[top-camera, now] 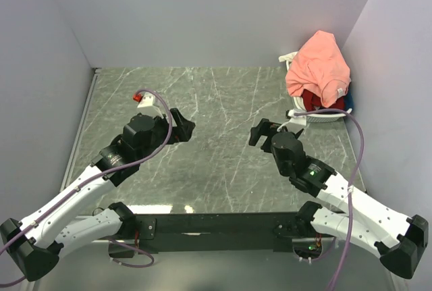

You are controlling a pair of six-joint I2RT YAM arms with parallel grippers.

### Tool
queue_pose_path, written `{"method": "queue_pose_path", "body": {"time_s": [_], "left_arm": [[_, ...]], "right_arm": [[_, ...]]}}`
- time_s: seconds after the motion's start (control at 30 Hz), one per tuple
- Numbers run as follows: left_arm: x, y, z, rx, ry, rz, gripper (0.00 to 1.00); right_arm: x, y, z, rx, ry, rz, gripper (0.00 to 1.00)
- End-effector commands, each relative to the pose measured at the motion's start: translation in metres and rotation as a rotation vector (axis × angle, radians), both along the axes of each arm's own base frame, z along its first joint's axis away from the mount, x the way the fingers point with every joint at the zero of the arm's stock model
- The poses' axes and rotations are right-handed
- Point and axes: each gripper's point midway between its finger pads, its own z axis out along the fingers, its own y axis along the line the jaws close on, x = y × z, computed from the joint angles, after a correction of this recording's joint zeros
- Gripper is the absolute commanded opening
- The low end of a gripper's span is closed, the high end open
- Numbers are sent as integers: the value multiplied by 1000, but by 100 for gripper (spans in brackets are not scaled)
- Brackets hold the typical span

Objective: Fold and stack the t-shirts
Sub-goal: Grab the tshirt from the pile

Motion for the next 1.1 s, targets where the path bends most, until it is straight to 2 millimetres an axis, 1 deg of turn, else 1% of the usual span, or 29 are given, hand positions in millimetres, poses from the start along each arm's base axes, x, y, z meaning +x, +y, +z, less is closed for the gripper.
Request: {"method": "queue_pose_path", "body": {"time_s": [0.0,0.17,0.3,0.37,0.4,0.43,0.47,0.5,0.53,0.57,0.6,0.63,0.67,0.7,0.73,0.77,0.8,0.83,0.87,0.9,0.93,0.97,1.0,1.03,1.07], "left_arm": [[-6,-5,8,-4,-22,-52,99],[-12,-7,8,-2,-28,-89,99],[-13,-3,6,13,-12,-74,99],[-12,-2,7,20,-8,-68,100],[-12,-2,8,20,-8,-68,99],[-12,-2,8,23,-8,-69,100],[-12,-2,8,23,-8,-69,99],[-11,-2,9,22,-8,-66,99],[-11,-1,9,22,-8,-64,99],[-11,-1,8,24,-4,-62,99],[-11,-1,7,28,2,-60,99],[-10,-1,8,30,3,-59,99],[-10,0,7,36,8,-57,99],[-10,-1,8,37,10,-58,99],[-9,0,9,40,11,-52,99],[-10,1,8,48,15,-52,99],[-10,1,10,51,14,-51,99],[-9,2,12,52,9,-46,99],[-9,3,12,57,9,-43,99],[-9,3,13,59,8,-45,99],[-9,4,15,59,3,-41,99],[-8,5,16,62,-1,-36,100],[-8,6,18,62,-3,-35,100],[-8,6,19,64,-6,-35,99],[-8,7,19,67,-7,-29,99]], "right_arm": [[2,4,15,-12,-11,16,100],[5,4,24,-35,-18,17,99],[8,5,29,-47,-34,11,98],[13,1,34,-63,-45,-8,98],[17,-1,32,-81,-36,-22,98],[22,-2,39,-79,-43,-28,98],[31,-15,41,-92,-41,-66,98],[40,-20,39,-106,-24,-81,97],[50,-29,49,-93,-30,-109,97],[63,-48,53,-73,-29,-143,96],[75,-61,51,-80,-15,-183,96],[83,-73,65,-70,-34,-222,96],[91,-84,70,-77,-37,-256,96],[105,-110,67,-93,-19,-336,95],[114,-120,85,-80,-46,-370,95],[122,-133,89,-77,-46,-404,95],[135,-151,79,-76,-5,-442,95],[145,-161,96,-56,-29,-464,94],[153,-169,96,-42,-21,-484,93],[166,-175,81,-45,27,-495,92],[174,-190,92,-31,12,-527,92],[181,-194,88,-27,30,-532,90],[194,-192,71,-33,76,-523,87],[200,-211,76,-25,74,-562,86],[202,-217,70,-22,101,-581,84]]}}
